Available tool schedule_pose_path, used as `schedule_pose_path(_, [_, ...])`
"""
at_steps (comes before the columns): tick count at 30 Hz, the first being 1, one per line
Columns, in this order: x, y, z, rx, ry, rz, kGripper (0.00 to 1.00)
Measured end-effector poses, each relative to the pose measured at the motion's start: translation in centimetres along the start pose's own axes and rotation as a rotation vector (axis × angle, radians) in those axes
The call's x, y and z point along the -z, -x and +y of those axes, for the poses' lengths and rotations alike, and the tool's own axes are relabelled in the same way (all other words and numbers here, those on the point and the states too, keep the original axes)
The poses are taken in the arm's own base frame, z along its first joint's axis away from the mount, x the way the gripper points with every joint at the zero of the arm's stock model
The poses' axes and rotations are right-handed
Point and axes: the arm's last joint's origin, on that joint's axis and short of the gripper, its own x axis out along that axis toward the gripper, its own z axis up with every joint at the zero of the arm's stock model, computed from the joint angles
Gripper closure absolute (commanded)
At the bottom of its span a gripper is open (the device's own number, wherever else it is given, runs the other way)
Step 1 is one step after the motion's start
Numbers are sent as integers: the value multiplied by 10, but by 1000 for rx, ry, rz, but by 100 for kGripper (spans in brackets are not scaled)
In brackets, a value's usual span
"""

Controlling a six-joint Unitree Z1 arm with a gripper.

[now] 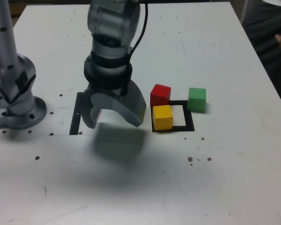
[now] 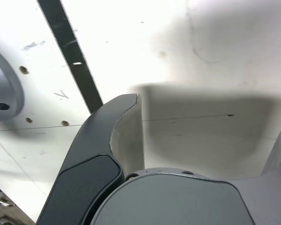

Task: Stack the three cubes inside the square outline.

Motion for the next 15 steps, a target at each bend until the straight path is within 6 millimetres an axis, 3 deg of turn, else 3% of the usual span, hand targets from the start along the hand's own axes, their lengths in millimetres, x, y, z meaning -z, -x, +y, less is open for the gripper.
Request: schedule_pose_path(15, [-28, -12, -8, -6, -20, 21, 0])
